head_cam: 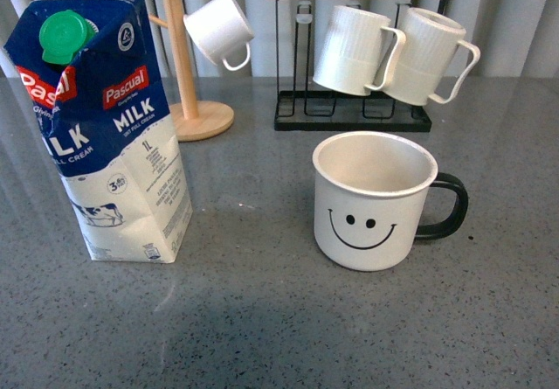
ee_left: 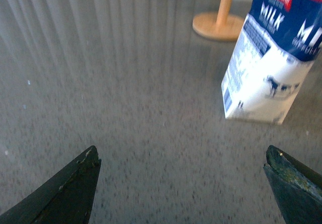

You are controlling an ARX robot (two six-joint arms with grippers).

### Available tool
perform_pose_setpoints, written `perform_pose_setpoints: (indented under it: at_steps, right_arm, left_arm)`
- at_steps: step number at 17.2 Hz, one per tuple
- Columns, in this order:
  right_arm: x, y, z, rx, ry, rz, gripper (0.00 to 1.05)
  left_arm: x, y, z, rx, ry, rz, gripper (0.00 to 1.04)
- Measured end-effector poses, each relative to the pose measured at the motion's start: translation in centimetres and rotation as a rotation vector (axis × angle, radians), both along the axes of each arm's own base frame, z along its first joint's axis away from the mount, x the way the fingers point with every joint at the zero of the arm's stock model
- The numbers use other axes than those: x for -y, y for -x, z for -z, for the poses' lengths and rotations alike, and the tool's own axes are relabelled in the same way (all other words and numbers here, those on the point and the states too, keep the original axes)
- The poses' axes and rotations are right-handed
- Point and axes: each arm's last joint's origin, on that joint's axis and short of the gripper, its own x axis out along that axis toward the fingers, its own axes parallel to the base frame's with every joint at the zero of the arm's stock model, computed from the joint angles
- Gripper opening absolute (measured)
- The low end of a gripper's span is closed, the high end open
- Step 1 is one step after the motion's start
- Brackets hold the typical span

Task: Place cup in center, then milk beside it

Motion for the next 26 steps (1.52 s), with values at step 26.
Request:
perform_pose_setpoints:
  at_steps: [26]
  right_arm:
    - [0.0, 0.0, 0.0, 0.0, 0.0, 0.0, 0.98]
  left_arm:
    - [7.1, -15.4, -5.5, -0.006, 0.013, 0.256, 0.98]
